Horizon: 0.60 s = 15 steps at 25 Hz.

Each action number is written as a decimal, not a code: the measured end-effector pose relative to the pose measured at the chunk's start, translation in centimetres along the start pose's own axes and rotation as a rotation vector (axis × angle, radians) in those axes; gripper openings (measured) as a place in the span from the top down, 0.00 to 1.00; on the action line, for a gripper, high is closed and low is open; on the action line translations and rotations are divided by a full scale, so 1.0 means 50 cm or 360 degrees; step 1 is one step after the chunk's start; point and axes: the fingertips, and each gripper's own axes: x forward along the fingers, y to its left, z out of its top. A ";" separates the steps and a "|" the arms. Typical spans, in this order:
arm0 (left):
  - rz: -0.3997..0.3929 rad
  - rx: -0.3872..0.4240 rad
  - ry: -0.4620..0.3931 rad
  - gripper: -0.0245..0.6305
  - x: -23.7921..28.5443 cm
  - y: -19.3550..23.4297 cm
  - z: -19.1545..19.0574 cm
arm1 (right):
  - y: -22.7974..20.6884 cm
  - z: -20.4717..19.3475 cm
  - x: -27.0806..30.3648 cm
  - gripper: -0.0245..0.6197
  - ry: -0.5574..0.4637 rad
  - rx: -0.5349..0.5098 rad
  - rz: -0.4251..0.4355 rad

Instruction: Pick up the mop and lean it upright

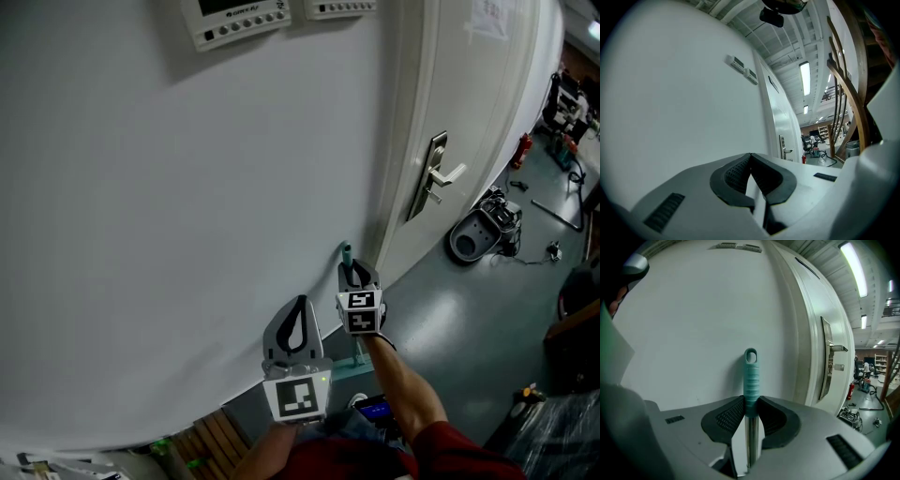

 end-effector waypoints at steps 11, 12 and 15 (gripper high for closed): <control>-0.0007 0.0001 0.0008 0.94 -0.002 -0.001 -0.003 | -0.002 -0.016 0.004 0.67 0.0034 0.0009 -0.0030; -0.0008 0.0000 0.0007 0.94 -0.002 -0.001 -0.003 | -0.009 -0.016 0.003 0.66 0.0034 0.0002 -0.0053; -0.0014 -0.0002 0.0005 0.94 -0.002 -0.004 -0.005 | -0.025 -0.020 -0.003 0.64 0.0039 -0.0032 -0.0106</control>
